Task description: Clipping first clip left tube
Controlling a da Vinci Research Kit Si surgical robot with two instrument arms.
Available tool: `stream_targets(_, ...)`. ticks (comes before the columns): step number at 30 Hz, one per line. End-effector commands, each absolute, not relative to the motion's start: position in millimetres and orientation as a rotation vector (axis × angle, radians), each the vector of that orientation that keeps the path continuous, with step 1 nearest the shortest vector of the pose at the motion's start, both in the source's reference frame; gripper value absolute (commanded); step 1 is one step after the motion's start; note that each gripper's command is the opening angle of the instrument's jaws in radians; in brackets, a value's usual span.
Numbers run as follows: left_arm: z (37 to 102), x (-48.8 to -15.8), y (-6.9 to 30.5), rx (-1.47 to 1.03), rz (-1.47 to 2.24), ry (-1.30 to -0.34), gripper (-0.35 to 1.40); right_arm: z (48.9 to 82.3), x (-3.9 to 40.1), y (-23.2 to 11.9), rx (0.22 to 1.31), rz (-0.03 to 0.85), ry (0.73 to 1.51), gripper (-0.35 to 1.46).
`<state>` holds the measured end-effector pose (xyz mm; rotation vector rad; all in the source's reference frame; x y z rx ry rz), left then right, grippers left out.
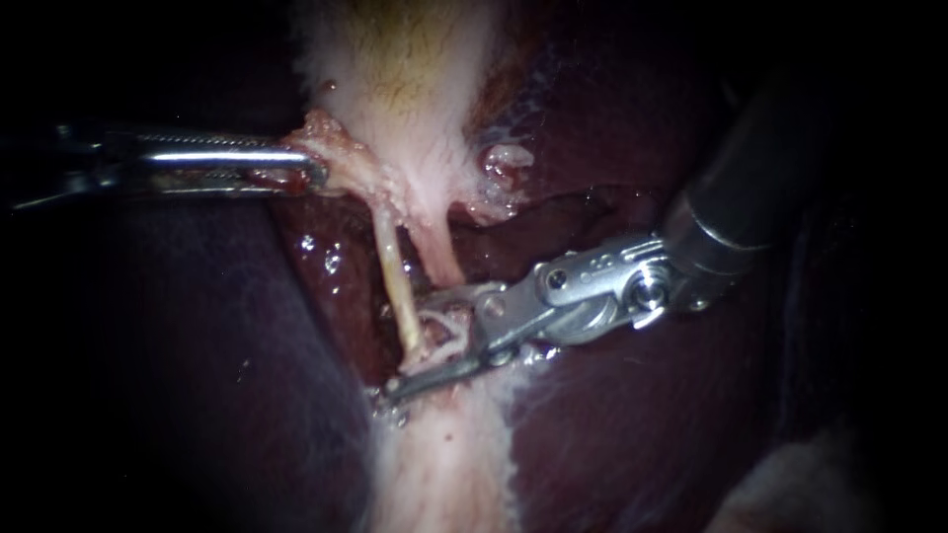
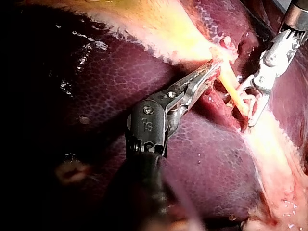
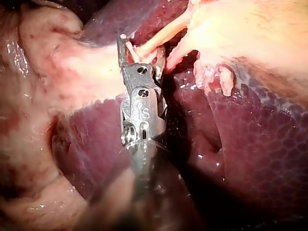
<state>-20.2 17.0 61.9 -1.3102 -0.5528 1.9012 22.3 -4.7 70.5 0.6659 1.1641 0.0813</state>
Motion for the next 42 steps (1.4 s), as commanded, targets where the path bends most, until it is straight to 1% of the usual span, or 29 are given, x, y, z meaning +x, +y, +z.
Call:
stream_targets(1,62.0,-20.3,17.1,-1.31,1.901,-0.552,-0.35,70.3,22.4,-5.1,0.677,0.079,1.17,0.48)
stream_targets(9,62.0,-20.2,17.1,-1.31,1.901,-0.553,-0.35,68.0,23.3,-7.7,0.738,0.032,1.223,0.48)
stream_targets(17,62.3,-20.1,17.2,-1.311,1.902,-0.555,-0.35,65.4,24.6,-9.7,0.787,-0.005,1.247,0.46)
stream_targets(21,62.3,-20.1,17.3,-1.311,1.902,-0.555,-0.35,65.0,25.0,-10.0,0.786,-0.007,1.247,0.45)
stream_targets(26,62.3,-20.1,17.3,-1.311,1.902,-0.555,-0.35,65.4,24.8,-9.8,0.773,0.002,1.247,0.44)
stream_targets(30,62.3,-20.0,17.3,-1.312,1.902,-0.555,-0.35,65.6,24.6,-9.5,0.761,0.02,1.245,0.4)
stream_targets(35,62.4,-20.0,17.3,-1.312,1.902,-0.555,-0.35,65.8,24.2,-9.3,0.775,0.038,1.228,0.27)
stream_targets(39,62.4,-20.0,17.3,-1.312,1.902,-0.555,-0.35,66.0,24.1,-9.2,0.774,0.036,1.22,0.19)
stream_targets(40,62.4,-20.0,17.3,-1.312,1.902,-0.555,-0.35,66.0,24.0,-9.1,0.774,0.036,1.22,0.16)
stream_targets(42,62.4,-20.0,17.3,-1.312,1.902,-0.555,-0.35,66.1,23.9,-9.0,0.785,0.05,1.211,0.02)
